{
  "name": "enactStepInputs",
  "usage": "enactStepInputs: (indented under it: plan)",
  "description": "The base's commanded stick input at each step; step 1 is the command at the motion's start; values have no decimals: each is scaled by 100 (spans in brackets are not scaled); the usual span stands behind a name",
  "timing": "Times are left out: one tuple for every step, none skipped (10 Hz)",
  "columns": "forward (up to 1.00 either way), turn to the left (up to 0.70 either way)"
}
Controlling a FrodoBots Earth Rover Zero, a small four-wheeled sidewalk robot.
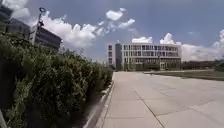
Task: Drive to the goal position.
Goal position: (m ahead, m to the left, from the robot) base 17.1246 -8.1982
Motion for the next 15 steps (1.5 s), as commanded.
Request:
enactStepInputs:
  plan:
    - [0, 0]
    - [0, 0]
    - [0, 0]
    - [0, 0]
    - [7, 0]
    - [19, 0]
    - [32, 0]
    - [44, 0]
    - [57, 0]
    - [69, 0]
    - [70, 0]
    - [70, 0]
    - [70, 0]
    - [70, 0]
    - [70, 0]
